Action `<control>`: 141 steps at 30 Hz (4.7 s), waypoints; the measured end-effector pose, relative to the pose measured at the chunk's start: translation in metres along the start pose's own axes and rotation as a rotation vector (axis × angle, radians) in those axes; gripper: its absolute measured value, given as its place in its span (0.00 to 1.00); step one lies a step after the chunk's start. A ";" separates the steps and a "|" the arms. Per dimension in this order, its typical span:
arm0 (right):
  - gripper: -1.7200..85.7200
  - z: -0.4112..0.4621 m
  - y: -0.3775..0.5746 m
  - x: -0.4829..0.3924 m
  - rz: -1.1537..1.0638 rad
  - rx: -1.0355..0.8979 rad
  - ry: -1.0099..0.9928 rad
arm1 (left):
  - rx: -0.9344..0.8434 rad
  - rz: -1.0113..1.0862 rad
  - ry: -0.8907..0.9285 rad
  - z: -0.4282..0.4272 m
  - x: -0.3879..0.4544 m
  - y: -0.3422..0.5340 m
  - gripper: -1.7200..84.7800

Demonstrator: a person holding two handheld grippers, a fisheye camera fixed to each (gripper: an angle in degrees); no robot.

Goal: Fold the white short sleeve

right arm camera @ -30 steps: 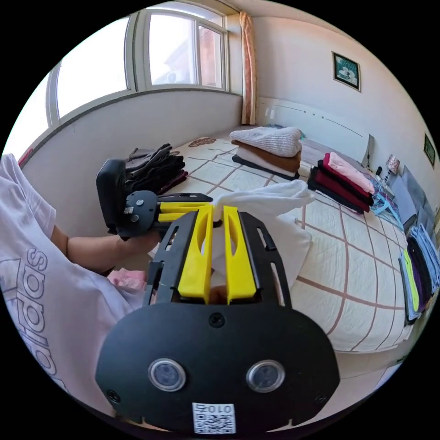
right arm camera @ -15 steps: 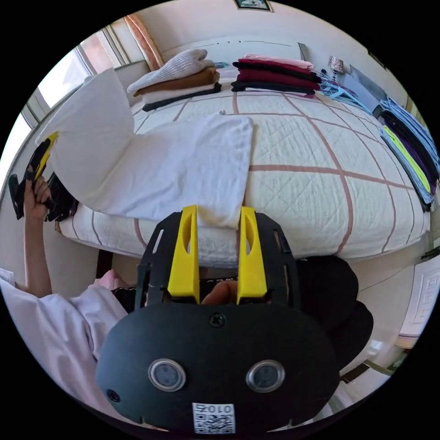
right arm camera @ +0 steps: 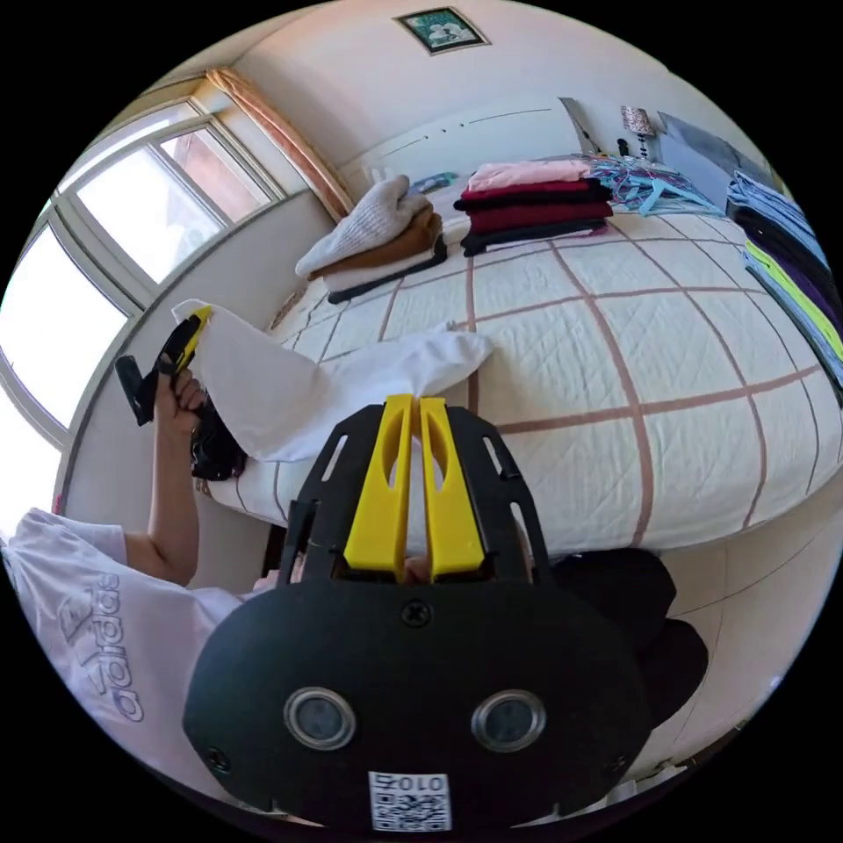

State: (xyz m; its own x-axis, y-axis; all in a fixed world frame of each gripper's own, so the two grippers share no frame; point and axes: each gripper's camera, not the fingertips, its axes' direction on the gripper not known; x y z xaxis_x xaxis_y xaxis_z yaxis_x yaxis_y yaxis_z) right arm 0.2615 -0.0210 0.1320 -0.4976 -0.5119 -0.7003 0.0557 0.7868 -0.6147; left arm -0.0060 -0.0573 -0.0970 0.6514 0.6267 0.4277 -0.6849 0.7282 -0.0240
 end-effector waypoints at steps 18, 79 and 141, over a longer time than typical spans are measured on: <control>0.05 -0.087 -0.082 0.201 0.160 0.238 0.306 | -0.354 0.107 0.139 0.265 0.017 0.010 0.10; 0.03 -0.088 0.154 0.222 -0.100 0.152 0.436 | -0.217 0.505 0.391 0.074 0.170 0.133 0.02; 0.11 0.080 -0.014 0.126 -0.269 -0.012 0.389 | -0.493 1.187 -0.082 0.237 0.332 0.169 0.07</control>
State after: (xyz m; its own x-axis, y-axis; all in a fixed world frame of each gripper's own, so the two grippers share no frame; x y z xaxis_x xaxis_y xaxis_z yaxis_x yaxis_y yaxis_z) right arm 0.2673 -0.1243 0.0231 -0.7804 -0.5328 -0.3272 -0.1288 0.6491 -0.7497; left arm 0.0171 0.2087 0.2551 -0.3043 0.9520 -0.0313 -0.6245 -0.2242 -0.7481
